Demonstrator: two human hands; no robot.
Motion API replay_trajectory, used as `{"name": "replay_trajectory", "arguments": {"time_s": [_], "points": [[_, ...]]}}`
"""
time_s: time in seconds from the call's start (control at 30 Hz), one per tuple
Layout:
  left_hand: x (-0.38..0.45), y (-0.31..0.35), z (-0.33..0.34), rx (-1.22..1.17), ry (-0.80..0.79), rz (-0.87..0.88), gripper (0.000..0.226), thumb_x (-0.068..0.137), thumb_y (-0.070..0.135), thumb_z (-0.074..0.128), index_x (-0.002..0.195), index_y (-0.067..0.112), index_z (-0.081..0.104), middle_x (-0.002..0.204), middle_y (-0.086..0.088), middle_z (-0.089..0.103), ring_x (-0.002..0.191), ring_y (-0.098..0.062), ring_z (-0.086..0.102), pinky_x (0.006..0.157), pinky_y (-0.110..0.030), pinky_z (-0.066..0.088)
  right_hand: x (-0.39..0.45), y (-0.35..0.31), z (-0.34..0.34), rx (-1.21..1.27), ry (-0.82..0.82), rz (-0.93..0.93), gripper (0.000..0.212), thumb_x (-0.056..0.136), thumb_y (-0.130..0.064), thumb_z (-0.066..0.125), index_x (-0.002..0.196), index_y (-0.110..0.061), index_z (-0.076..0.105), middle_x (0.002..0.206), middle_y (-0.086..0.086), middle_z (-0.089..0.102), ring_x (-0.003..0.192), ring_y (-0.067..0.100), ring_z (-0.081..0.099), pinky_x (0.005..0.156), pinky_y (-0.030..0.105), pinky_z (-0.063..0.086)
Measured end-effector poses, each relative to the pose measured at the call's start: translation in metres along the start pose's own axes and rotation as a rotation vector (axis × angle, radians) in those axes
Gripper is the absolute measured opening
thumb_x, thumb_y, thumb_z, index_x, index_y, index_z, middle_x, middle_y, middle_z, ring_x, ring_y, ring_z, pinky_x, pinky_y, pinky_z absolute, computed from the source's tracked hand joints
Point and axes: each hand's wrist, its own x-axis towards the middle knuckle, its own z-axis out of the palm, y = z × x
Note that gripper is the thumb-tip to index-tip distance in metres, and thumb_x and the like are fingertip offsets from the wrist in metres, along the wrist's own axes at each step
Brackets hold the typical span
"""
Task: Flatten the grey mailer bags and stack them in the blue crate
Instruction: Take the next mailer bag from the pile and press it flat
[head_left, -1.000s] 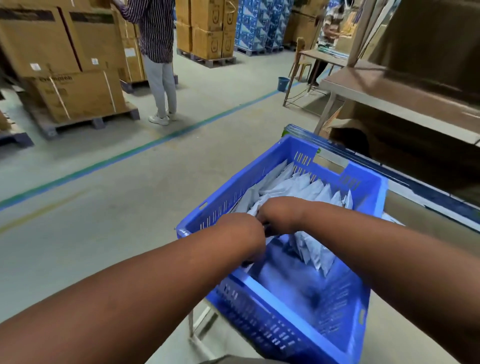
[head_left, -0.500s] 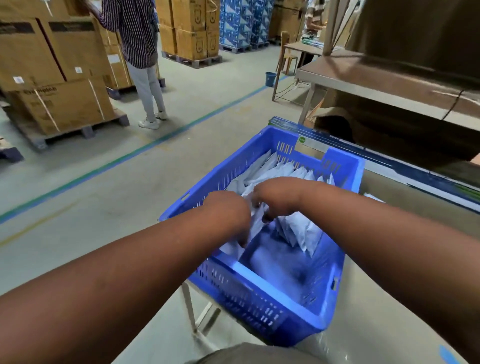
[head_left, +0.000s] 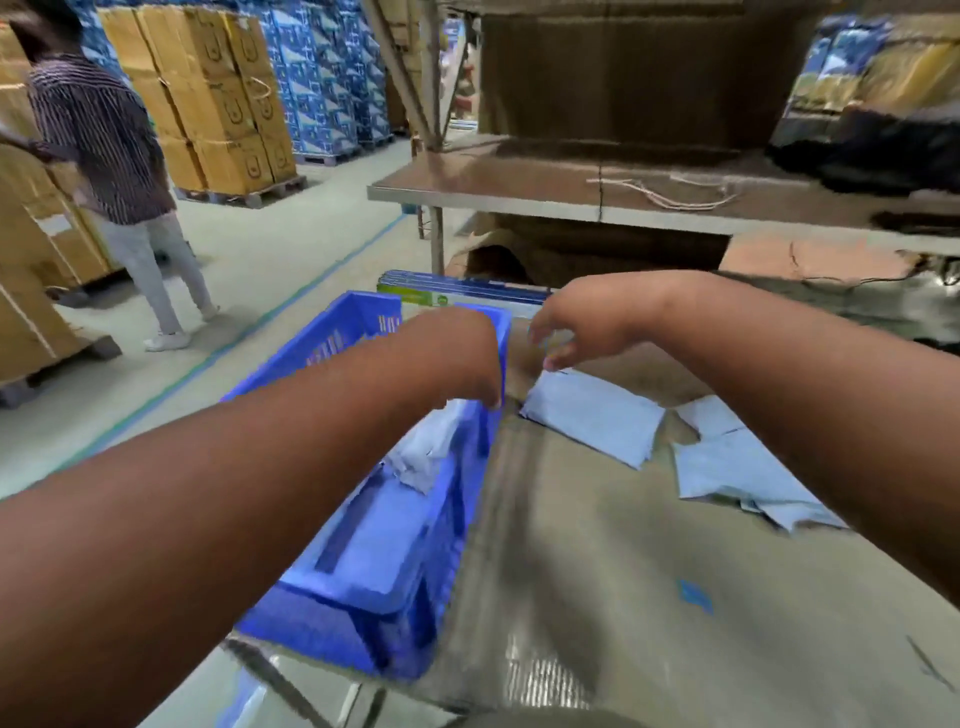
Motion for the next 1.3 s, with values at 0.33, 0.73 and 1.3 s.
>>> {"name": "replay_trajectory", "arguments": {"time_s": [0.33, 0.73, 1.3], "points": [[0.057, 0.230, 0.044, 0.161, -0.112, 0.270, 0.035, 0.078, 0.050, 0.081, 0.081, 0.017, 0.070, 0.067, 0.004, 0.062, 0.073, -0.023, 0.066, 0.080, -0.031, 0.060, -0.155, 0.147, 0.125, 0.122, -0.228, 0.267, 0.049, 0.101, -0.049, 0.065, 0.146, -0.029, 0.057, 0.140, -0.003, 0.063, 0.122, 0.026, 0.059, 0.088, 0.030, 0.042], [0.138, 0.360, 0.184, 0.236, -0.051, 0.376, 0.085, 0.079, 0.058, 0.066, 0.147, 0.016, 0.038, 0.138, -0.008, 0.055, 0.128, -0.034, 0.054, 0.113, -0.048, 0.037, -0.186, 0.220, 0.346, 0.313, -0.015, 0.537, 0.099, 0.085, -0.059, 0.072, 0.164, -0.037, 0.018, 0.167, 0.002, 0.026, 0.156, 0.027, 0.023, 0.124, 0.061, 0.018], [0.099, 0.313, 0.222, 0.018, 0.183, 0.410, 0.036, 0.088, 0.012, 0.048, 0.114, 0.030, 0.066, 0.103, 0.005, 0.072, 0.093, -0.024, 0.068, 0.079, -0.036, 0.056, -0.216, 0.205, 0.412, 0.258, 0.522, 0.392, 0.049, 0.084, -0.012, 0.068, 0.132, -0.023, 0.069, 0.149, 0.006, 0.061, 0.140, 0.032, 0.056, 0.112, 0.058, 0.045]]}}
